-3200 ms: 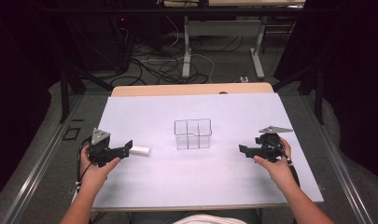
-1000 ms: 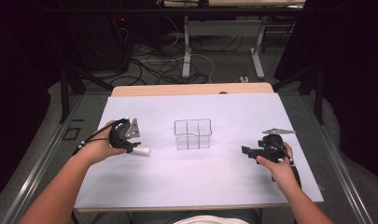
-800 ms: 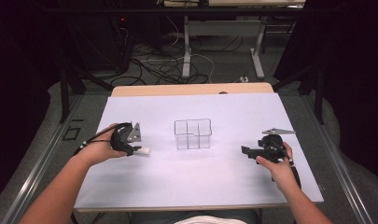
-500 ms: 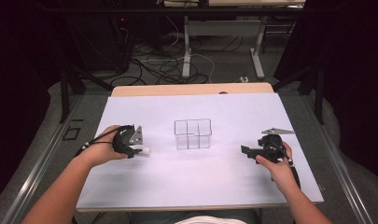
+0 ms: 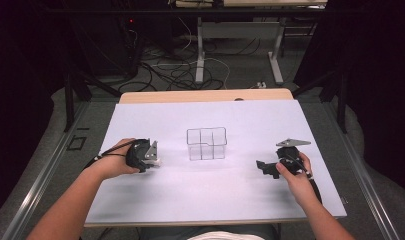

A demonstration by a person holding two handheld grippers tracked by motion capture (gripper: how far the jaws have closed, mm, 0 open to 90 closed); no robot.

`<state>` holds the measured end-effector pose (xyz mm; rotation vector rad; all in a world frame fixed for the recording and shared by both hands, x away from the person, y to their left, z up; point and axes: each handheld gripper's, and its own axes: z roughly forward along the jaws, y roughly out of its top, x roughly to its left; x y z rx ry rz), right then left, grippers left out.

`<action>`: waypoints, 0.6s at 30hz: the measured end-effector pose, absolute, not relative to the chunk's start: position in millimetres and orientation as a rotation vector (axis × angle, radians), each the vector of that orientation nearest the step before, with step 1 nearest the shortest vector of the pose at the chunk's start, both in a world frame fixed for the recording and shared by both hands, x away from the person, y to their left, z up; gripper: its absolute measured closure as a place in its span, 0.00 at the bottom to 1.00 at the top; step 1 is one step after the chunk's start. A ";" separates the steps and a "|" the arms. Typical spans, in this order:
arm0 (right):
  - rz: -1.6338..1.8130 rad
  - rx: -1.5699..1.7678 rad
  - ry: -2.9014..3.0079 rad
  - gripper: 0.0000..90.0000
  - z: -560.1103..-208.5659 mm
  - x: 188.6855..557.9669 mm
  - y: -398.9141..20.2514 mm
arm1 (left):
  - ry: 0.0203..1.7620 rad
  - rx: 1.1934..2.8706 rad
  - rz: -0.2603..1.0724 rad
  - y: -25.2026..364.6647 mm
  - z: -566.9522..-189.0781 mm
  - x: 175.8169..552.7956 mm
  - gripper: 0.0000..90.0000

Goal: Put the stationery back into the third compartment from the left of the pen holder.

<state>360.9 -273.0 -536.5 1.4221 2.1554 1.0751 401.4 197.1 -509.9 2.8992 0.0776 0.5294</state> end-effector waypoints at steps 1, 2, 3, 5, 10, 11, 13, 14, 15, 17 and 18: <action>1.075 1.422 2.155 0.00 -536.5 360.9 -273.0 | 0.071 2.905 0.525 196.5 -510.8 401.6 0.54; 1.067 1.418 2.155 0.00 -536.8 360.7 -273.0 | 0.068 2.908 0.525 196.0 -512.0 401.8 0.55; 1.066 1.417 2.155 0.00 -537.0 360.7 -272.8 | 0.065 2.918 0.526 195.3 -512.6 401.9 0.56; 1.066 1.416 2.157 0.00 -537.3 360.7 -272.8 | 0.056 2.925 0.530 194.3 -515.2 402.4 0.57; 1.066 1.403 2.166 0.00 -537.7 360.3 -272.8 | 0.025 2.947 0.536 191.1 -520.9 403.5 0.58; 1.067 1.403 2.166 0.00 -537.9 360.3 -272.8 | 0.020 2.951 0.531 190.5 -522.2 403.5 0.59; 1.067 1.412 2.170 0.00 -537.9 360.1 -272.4 | 0.003 2.961 0.540 189.2 -524.4 404.1 0.59; 1.069 1.407 2.176 0.00 -538.3 360.3 -272.2 | 0.007 2.962 0.531 188.8 -526.1 403.9 0.60; 1.069 1.407 2.176 0.00 -538.3 360.3 -272.2 | -0.003 2.966 0.530 188.4 -526.9 404.2 0.60; 1.075 1.397 2.181 0.00 -538.7 360.6 -271.9 | -0.021 2.969 0.541 187.8 -528.5 404.8 0.61; 1.068 1.392 2.184 0.00 -538.6 360.5 -271.9 | -0.011 2.969 0.534 187.6 -528.7 404.7 0.62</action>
